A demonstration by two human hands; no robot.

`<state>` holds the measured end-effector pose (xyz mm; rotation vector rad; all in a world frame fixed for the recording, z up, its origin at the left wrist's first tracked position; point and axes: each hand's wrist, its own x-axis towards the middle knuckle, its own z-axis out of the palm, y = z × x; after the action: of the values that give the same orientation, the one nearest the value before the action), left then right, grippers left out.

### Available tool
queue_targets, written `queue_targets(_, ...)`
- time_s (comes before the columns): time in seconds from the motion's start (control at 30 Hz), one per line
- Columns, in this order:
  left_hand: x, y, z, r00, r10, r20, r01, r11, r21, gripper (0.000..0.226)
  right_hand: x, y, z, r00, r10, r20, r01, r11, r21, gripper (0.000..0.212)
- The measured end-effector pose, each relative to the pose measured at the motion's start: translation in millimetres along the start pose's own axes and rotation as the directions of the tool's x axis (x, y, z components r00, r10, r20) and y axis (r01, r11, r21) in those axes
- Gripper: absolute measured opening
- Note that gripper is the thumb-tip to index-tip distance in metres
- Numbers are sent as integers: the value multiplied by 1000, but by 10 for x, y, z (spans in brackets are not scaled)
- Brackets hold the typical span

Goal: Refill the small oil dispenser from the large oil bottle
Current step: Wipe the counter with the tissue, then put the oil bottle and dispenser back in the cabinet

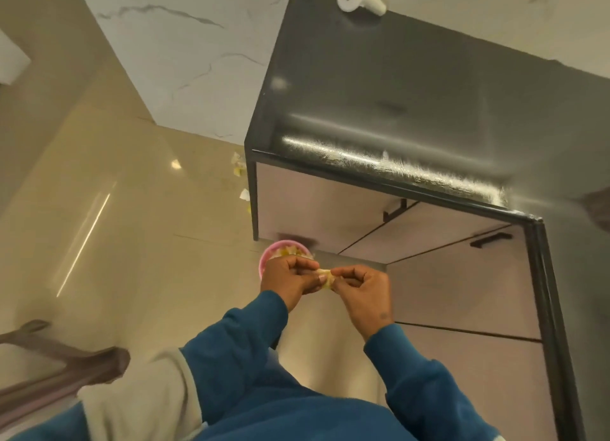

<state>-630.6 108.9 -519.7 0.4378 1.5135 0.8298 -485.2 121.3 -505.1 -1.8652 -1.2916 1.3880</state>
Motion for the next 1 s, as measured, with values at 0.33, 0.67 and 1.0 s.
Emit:
queue_targets(0.33, 802, -307, -38, 973, -121, -198, 116, 992, -40, 25, 724, 60, 589, 975, 219, -44, -221, 974, -46, 26)
queue_targets(0.67, 1977, -555, -314, 924, -257, -282, 321, 922, 214, 35, 1760, 664, 987, 926, 375, -34, -371, 894, -250, 22)
queue_targets(1.0, 1722, -575, -296, 964, -142, -226, 224, 891, 396, 27, 1506, 794, 684, 901, 422, 106, -402, 900, -166, 11)
